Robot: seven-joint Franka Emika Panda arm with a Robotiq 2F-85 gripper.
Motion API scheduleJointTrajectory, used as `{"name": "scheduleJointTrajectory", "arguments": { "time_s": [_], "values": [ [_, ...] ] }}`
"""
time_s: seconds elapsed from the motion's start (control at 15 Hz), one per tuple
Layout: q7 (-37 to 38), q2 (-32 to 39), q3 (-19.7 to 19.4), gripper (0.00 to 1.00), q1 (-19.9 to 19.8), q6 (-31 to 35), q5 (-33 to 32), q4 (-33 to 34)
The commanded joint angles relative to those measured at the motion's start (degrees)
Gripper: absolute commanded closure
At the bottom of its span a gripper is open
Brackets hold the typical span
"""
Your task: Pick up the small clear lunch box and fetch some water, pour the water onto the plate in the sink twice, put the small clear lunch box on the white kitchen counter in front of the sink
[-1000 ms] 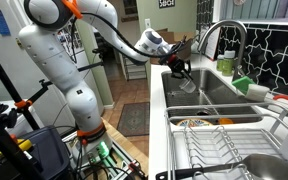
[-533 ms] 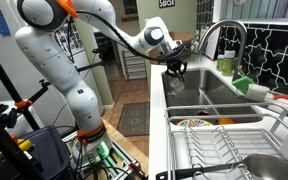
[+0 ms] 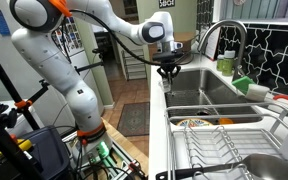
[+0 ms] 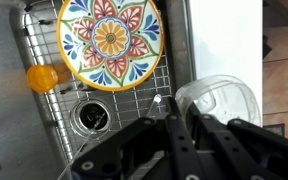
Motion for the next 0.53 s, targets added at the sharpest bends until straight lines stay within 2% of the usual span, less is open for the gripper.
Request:
{"name": "scheduleJointTrajectory", "arguments": {
  "time_s": [0.0, 0.47],
  "values": [
    [-0.47, 1.1, 0.59, 0.97, -0.95, -2.76, 0.15, 0.11],
    [-0.57, 1.34, 2.1, 0.97, 0.04, -4.47, 1.88, -2.55]
  ]
}}
